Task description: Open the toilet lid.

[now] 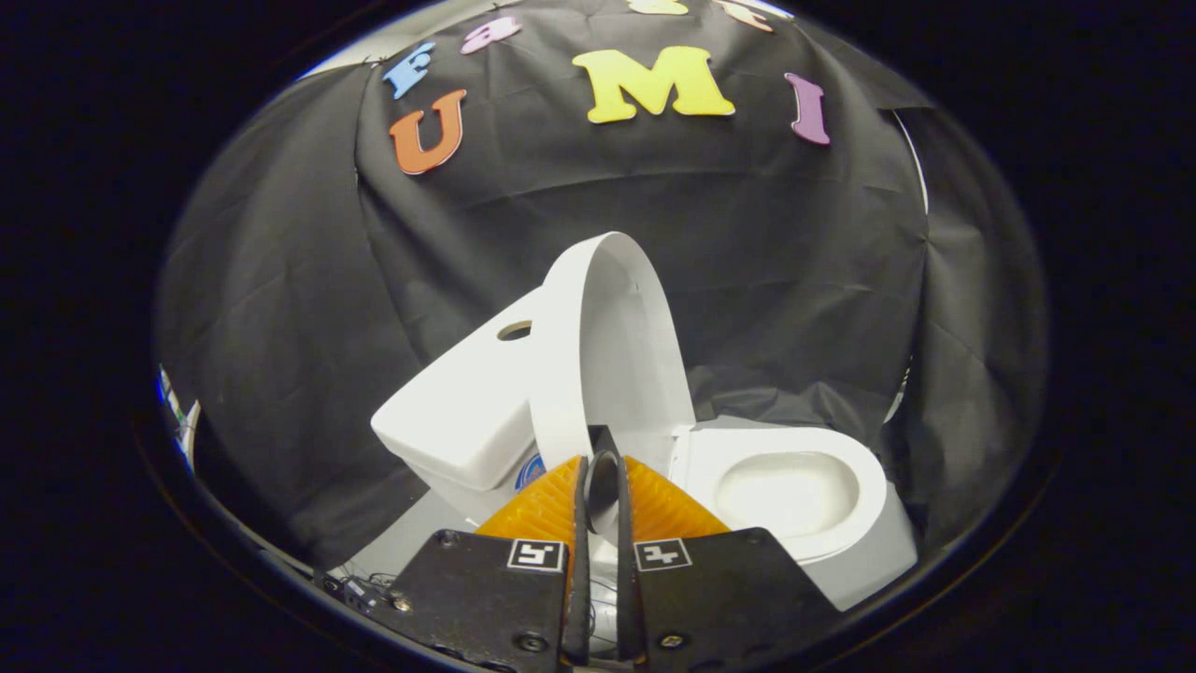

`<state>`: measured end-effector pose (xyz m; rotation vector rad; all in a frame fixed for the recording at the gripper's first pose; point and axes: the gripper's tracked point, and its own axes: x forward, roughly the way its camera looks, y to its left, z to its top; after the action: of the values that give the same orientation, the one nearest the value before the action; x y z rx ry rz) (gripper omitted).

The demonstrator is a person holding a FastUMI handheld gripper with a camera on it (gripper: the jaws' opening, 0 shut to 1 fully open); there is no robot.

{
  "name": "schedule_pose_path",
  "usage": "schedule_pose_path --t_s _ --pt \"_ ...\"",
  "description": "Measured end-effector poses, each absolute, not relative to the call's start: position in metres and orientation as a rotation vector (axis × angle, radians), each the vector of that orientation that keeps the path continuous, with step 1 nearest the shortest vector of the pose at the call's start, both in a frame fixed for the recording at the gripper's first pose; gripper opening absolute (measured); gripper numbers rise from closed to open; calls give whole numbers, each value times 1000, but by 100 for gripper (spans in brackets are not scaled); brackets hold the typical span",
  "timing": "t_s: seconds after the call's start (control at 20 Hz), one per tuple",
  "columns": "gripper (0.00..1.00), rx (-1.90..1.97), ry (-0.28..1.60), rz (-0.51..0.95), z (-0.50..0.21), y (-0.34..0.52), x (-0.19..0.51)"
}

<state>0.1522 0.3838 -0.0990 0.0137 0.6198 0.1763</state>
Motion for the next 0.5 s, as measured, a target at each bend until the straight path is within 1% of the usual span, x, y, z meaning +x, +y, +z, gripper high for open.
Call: schedule_pose_path --t_s 0.5 --pt "14 -56 616 213 -100 406 149"
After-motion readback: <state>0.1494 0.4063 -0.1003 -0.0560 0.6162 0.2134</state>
